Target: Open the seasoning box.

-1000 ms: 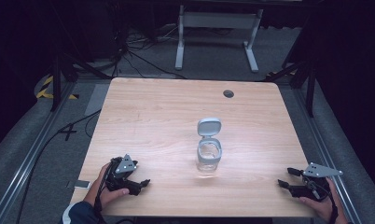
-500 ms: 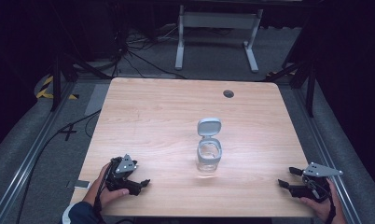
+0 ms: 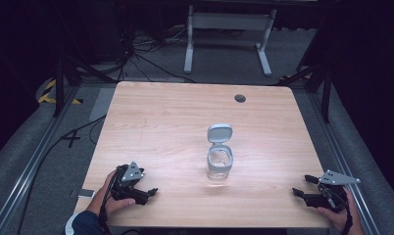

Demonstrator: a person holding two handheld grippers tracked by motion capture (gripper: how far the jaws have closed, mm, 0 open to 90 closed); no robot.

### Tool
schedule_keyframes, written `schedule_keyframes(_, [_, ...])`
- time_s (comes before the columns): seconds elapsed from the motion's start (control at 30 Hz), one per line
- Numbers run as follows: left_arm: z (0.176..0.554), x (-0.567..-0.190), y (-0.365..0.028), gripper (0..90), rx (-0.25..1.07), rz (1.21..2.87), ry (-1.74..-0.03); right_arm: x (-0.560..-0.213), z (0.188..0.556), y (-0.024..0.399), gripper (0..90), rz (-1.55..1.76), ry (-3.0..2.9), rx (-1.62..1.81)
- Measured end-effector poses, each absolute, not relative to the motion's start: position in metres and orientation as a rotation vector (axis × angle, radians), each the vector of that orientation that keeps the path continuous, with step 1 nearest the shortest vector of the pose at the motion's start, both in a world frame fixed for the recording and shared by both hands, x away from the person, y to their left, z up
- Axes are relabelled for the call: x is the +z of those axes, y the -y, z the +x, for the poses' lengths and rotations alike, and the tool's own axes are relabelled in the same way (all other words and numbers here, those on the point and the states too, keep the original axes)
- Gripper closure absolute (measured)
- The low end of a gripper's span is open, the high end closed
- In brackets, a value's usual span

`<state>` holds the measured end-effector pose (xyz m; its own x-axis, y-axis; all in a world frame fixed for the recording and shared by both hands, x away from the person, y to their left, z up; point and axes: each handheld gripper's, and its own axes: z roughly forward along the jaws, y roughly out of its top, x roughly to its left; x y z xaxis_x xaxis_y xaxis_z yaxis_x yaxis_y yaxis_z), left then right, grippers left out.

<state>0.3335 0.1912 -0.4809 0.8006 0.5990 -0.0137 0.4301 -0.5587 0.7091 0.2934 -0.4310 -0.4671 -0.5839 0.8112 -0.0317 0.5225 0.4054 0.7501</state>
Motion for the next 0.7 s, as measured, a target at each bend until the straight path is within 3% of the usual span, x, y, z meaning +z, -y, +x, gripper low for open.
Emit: schedule_keyframes(0.7, [0.3362, -0.4815, -0.1903, 10.0, 0.298, 2.249, -0.758, -0.4672, 0.2938, 0.4312, 21.9, 1.172, -2.261, 0.995])
